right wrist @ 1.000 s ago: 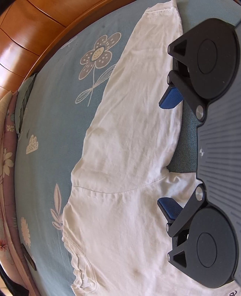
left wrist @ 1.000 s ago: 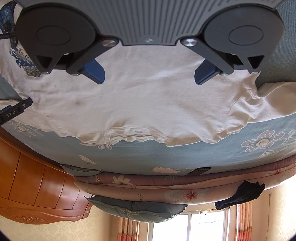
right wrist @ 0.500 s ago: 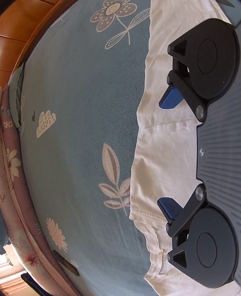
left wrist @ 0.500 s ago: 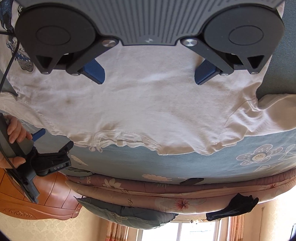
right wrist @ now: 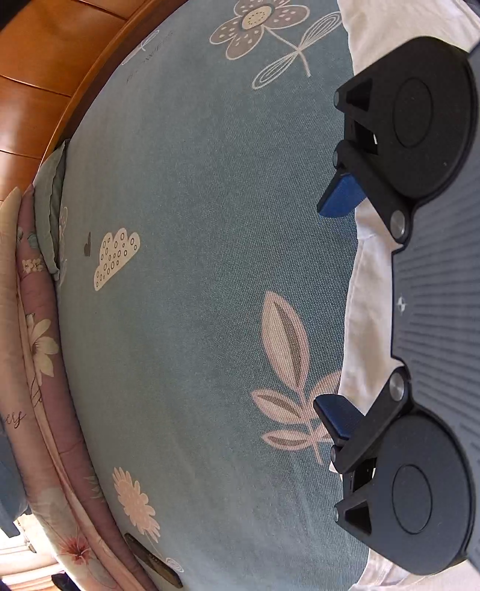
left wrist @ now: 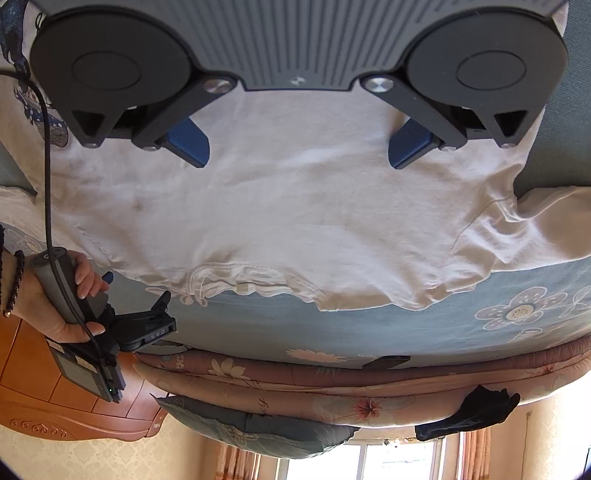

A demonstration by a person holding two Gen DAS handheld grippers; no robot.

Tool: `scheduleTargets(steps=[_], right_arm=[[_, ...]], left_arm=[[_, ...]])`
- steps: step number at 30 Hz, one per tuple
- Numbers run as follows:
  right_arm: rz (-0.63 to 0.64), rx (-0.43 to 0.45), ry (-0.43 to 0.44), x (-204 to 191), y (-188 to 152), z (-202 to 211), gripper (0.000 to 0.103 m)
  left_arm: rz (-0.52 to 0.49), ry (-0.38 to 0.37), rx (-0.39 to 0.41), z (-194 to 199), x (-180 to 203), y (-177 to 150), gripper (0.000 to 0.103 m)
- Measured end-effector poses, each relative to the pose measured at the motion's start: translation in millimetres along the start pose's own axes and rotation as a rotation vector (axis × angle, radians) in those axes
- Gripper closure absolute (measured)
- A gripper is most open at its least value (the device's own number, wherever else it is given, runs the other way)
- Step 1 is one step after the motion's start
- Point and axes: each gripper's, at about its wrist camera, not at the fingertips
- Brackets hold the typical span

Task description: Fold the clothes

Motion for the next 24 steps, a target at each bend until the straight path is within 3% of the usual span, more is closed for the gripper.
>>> scheduleTargets(steps=[5, 10, 16, 20, 24], right_arm=[[-0.029, -0.065, 0.087, 35.5, -15.7, 26.3, 0.000], [-0.021, -0.126, 0.145, 56.6, -40.9, 18.2, 0.000], [-0.047, -0.037, 0.191, 61.4, -33.4, 14.6, 0.000], [-0.101, 0.039, 0.324, 86.0, -23.8, 52.9, 0.000], [-0.037, 0.117, 0.338, 113.4, -33.8, 87.7, 0.000]], left_arm=[[-0.001, 0.001, 0.000, 0.2, 0.4, -0.3, 0.001], [-0.008, 0.008, -0.002, -0.6, 1.7, -0.6, 0.001], [-0.011, 0.009, -0.003, -0.9, 2.0, -0.5, 0.001], [-0.012, 0.010, -0.004, -1.1, 2.1, -0.4, 0.001], [-0.014, 0.011, -0.005, -1.1, 2.2, -0.6, 0.001]])
Point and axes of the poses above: each gripper's, at about its wrist camera, not at the fingertips, and z roughly against the way its jaws point, x to its right, y to its top, and after that the axes turned 11 degrees about -y, right-handed
